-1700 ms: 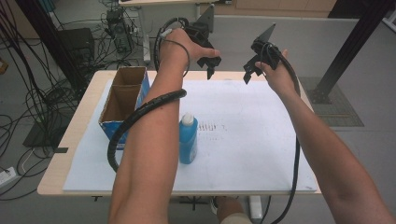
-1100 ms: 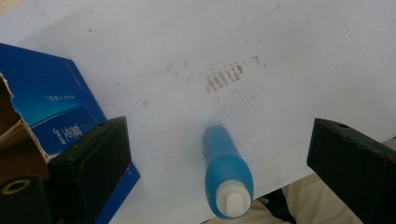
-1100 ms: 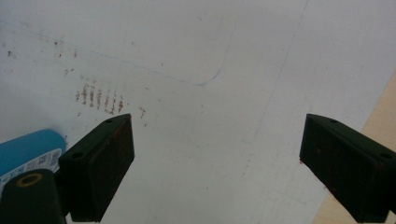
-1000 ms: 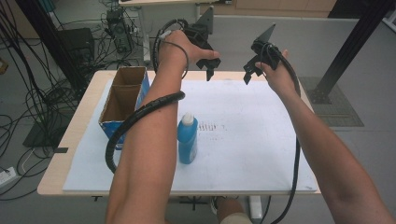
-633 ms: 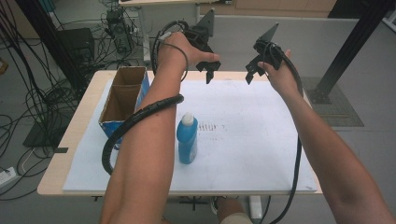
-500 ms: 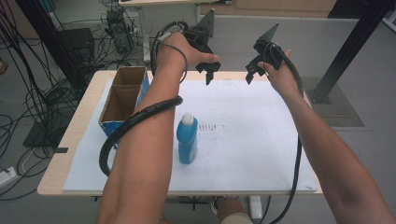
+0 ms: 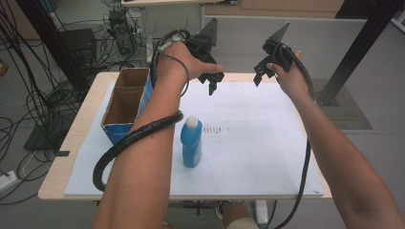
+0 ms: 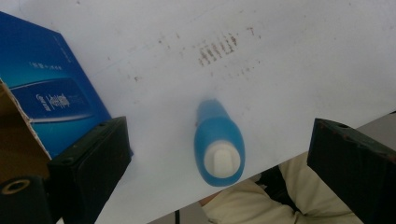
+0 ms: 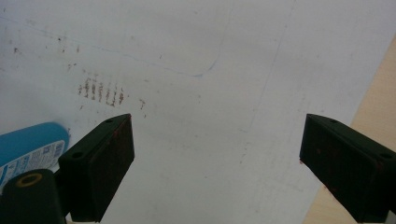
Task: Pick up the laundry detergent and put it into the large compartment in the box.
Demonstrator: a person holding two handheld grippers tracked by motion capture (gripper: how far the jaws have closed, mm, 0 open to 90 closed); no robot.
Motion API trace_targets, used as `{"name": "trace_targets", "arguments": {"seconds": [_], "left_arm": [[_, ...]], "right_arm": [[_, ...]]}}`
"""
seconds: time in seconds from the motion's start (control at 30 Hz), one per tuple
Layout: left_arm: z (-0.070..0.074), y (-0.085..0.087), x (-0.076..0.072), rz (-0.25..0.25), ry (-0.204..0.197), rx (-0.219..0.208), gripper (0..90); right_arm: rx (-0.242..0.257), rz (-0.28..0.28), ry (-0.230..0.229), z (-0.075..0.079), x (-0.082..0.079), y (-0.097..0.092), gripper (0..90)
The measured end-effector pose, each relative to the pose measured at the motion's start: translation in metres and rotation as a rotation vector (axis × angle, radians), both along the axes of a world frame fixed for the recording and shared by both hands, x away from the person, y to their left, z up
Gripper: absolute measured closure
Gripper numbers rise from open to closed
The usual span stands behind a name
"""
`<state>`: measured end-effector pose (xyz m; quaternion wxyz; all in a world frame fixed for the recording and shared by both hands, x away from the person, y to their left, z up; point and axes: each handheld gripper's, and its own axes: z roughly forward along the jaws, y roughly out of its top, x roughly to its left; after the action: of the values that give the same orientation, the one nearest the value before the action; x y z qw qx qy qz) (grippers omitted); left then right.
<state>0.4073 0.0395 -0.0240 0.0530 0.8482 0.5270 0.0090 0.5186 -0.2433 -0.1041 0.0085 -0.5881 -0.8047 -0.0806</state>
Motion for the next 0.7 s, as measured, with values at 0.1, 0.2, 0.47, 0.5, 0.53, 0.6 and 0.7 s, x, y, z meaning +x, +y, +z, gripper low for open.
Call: {"name": "trace_targets", "arguments": {"seconds": [0.1,0.2,0.47,0.5,0.53,0.6,0.7], "left_arm": [[-0.004,0.000,-0.004,0.008,0.005,0.004,6.6],[-0.007,0.001,-0.007,0.023,0.008,0.006,6.6],[-0.018,0.005,-0.016,0.078,0.012,0.010,6.6],[-0.019,0.005,-0.017,0.084,0.011,0.010,6.6],[-0.021,0.006,-0.018,0.088,0.011,0.009,6.6],[-0.025,0.006,-0.020,0.096,0.012,0.009,6.6],[-0.032,0.005,-0.021,0.104,0.024,0.007,6.6]], "right_arm": [[0.003,0.005,-0.004,0.001,-0.003,0.002,9.9],[0.002,0.012,-0.004,0.002,-0.005,0.003,9.9],[0.004,0.021,-0.011,0.002,-0.014,0.002,9.9],[0.003,0.021,-0.008,0.001,-0.014,0.002,9.9],[0.004,0.022,-0.008,0.000,-0.015,0.002,10.0],[0.004,0.025,-0.005,-0.002,-0.016,0.002,9.9],[0.004,0.020,0.002,-0.004,-0.017,0.001,9.9]]}}
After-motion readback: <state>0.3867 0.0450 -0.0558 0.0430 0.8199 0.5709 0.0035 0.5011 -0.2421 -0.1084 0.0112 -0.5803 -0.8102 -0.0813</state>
